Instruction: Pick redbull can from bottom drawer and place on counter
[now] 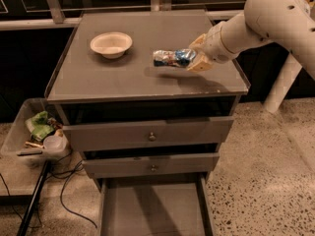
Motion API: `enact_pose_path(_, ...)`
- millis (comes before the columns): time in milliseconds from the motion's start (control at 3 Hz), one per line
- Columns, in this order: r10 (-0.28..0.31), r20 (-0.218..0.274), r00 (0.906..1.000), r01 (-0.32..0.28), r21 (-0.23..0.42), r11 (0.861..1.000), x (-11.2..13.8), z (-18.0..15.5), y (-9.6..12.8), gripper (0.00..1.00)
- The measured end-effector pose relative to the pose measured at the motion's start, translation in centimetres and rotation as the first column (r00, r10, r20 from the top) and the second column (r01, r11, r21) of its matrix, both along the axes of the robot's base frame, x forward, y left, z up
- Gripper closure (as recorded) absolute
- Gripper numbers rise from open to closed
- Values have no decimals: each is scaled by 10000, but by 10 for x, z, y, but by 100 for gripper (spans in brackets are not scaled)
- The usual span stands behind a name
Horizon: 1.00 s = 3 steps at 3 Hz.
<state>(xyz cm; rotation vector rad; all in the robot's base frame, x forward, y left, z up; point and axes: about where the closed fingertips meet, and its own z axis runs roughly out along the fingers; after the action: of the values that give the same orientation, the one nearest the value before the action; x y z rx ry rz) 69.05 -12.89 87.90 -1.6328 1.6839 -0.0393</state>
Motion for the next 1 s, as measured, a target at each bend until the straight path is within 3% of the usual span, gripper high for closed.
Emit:
enact_pose_path(667, -207, -226, 9995, 204, -135, 9997, 12, -17, 0, 100)
enact_pose_path(1000, -207, -228, 9995, 204, -136, 9997, 12, -17, 0, 82)
